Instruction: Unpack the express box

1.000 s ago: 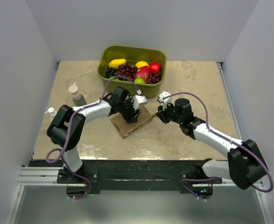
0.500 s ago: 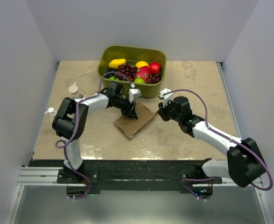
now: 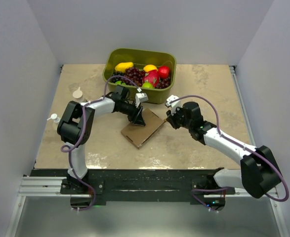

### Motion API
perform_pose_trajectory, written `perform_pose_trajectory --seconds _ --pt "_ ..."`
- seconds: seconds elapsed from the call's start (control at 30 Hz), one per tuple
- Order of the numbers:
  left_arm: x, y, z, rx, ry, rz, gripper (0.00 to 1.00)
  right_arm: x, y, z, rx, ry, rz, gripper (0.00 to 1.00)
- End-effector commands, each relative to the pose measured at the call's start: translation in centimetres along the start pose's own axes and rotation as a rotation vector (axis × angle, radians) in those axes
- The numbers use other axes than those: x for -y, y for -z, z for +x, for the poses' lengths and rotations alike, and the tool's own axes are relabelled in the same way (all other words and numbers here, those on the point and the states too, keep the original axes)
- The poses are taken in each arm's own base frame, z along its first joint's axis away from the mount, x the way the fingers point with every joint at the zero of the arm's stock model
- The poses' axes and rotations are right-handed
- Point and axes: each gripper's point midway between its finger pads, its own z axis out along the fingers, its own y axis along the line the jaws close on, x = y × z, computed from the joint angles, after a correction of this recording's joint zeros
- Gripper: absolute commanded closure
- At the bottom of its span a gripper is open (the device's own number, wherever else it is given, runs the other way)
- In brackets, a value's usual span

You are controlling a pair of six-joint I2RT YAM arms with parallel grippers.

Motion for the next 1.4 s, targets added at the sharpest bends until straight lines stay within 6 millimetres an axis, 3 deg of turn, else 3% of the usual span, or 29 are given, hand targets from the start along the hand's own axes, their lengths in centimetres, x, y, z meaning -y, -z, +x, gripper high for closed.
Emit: perform_pose_trajectory --seconds 0.0,0.3,0.5,0.63,0.77,0.9,0.93,1.03,1.1,1.13,1.17,1.2,1.23,1.27,1.33,1.37 --pt "-0.2 -1.0 7.7 -0.221 0.196 -0.008 0.62 -1.5 0.8 3.8 -0.159 0.077 -0.098 1.0" --pt "-1.5 -0.7 8.5 -0.248 0.194 -0.034 0.66 -1.1 1.6 4.1 -0.154 0.112 -0.076 1.0" --pt "-1.4 -0.7 8.2 -0.245 0.184 -0.021 0.66 0.4 2.5 0.3 -0.085 0.095 -0.005 1.0" --pt "-1.4 -0.2 6.8 -0.225 0.139 -0.035 0.6 4.7 4.0 -2.7 -0.041 0.151 0.179 1.0" --pt "-1.4 0.6 4.2 -0.187 0.078 -0.061 0.51 8.9 5.1 -4.4 -0.033 0.338 0.361 1.0" --pt "-1.2 1.4 1.7 -0.143 0.022 -0.078 0.44 12.2 6.2 -5.4 -0.06 0.648 0.525 1.0" --pt "-1.1 1.7 1.0 -0.129 0.005 -0.084 0.42 12.3 5.7 -3.7 -0.107 0.712 0.522 1.0" --pt "-1.1 2.2 -0.7 -0.099 -0.046 -0.104 0.38 13.4 5.6 -2.0 -0.14 0.953 0.612 0.99" --pt "-1.6 2.8 -1.7 -0.092 -0.078 -0.152 0.36 13.3 5.4 -0.7 -0.134 1.109 0.656 0.91" --pt "-2.0 3.0 -2.4 -0.082 -0.102 -0.177 0.32 13.2 5.2 -0.1 -0.134 1.14 0.654 0.78" --pt "-2.5 3.3 -2.7 -0.09 -0.115 -0.221 0.3 13.1 4.6 1.0 -0.169 1.179 0.628 0.49" --pt "-2.7 3.6 -3.2 -0.086 -0.132 -0.245 0.27 13.0 4.3 2.3 -0.21 1.188 0.6 0.34" --pt "-3.0 3.7 -3.6 -0.078 -0.144 -0.263 0.26 13.0 4.2 3.2 -0.245 1.183 0.582 0.28" --pt "-3.1 3.9 -3.7 -0.076 -0.155 -0.279 0.26 12.9 4.3 3.5 -0.256 1.171 0.567 0.05" --pt "-3.0 4.1 -4.1 -0.064 -0.166 -0.285 0.25 12.5 4.3 4.1 -0.283 1.121 0.507 0.01" --pt "-2.9 4.1 -4.2 -0.059 -0.152 -0.285 0.25 11.7 4.3 6.2 -0.34 1.043 0.404 0.01"
